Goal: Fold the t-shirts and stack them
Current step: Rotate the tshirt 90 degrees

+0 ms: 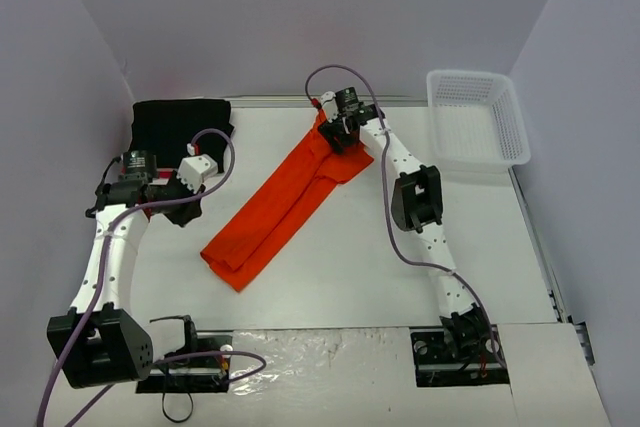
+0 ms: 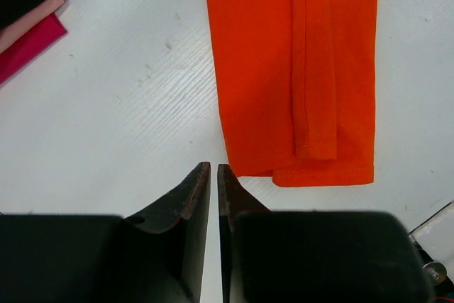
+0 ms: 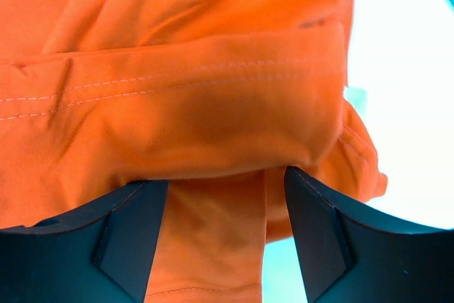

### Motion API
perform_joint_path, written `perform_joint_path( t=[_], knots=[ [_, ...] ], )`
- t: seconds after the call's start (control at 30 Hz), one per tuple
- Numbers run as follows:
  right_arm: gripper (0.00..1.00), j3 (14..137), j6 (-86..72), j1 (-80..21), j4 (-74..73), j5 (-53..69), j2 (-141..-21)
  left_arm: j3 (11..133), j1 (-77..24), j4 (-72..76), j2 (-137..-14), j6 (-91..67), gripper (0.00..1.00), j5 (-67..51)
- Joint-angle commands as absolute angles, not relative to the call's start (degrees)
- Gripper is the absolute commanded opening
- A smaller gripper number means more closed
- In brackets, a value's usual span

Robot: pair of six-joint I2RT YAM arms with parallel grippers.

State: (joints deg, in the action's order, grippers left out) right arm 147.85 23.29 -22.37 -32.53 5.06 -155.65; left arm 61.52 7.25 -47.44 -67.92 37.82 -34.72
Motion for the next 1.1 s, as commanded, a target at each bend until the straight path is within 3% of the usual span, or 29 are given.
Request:
perform_joint_path(
  t=[0.0,0.17,0.5,0.77,1.07],
  knots=[
    [0.63,141.79,23.47,-22.50,-29.72,-4.63,-152.25,61.52,7.65,-46.85,-65.57,35.07,0.09,-33.13],
    [0.62,135.89,23.29,-23.64,-28.83,-10.63,-144.95,61.61,7.65,-45.97,-64.16,34.37,0.09,-31.99],
    [0.65,112.87,24.17,-32.50,-28.74,-0.62,-123.15,61.08,8.26,-44.30,-59.77,31.82,0.11,-33.84],
    [0.54,109.86,23.82,-39.10,-29.00,8.78,-124.80,58.54,13.09,-39.12,-54.94,25.76,0.10,-29.97],
    [0.49,112.06,22.59,-49.47,-29.88,11.69,-127.88,56.95,16.34,-37.79,-53.44,23.99,0.10,-27.77]
  ],
)
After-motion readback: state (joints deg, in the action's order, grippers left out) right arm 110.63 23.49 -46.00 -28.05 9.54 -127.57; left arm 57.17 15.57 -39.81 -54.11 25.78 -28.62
